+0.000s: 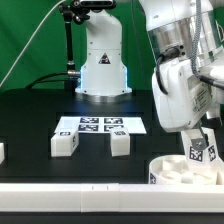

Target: Assemble stool

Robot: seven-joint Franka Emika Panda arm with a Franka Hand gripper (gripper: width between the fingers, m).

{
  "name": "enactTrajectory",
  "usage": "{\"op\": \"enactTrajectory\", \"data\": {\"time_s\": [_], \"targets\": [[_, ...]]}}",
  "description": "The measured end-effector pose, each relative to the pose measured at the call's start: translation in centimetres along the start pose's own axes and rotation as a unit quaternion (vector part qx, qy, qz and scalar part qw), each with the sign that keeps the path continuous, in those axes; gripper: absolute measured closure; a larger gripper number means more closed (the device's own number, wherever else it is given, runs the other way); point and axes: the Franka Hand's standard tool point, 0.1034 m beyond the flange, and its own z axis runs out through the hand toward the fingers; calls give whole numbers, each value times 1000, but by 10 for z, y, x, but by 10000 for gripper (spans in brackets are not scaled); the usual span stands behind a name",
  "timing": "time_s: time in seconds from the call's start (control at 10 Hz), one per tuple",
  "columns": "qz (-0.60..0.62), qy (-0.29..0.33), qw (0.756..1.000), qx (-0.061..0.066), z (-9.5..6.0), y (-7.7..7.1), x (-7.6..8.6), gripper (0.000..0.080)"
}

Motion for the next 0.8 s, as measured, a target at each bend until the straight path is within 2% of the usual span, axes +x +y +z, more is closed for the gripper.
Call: {"op": "enactTrajectory", "data": {"time_s": [0.1,0.2,0.4,0.5,0.6,0.7,0.8], "targets": [[-17,-4,1000,3,-7,-1,-5,176],[-39,-7,999,-10,-12,2,-11,155],[-61,-5,998,-8,-9,1,-9,151],[-113,-5,994,-8,-9,1,-8,150],[-163,-4,986,-13,-9,3,-8,150],[-251,4,967,-45,-11,8,-8,150],[-318,1,946,-55,-15,6,-11,150]]}}
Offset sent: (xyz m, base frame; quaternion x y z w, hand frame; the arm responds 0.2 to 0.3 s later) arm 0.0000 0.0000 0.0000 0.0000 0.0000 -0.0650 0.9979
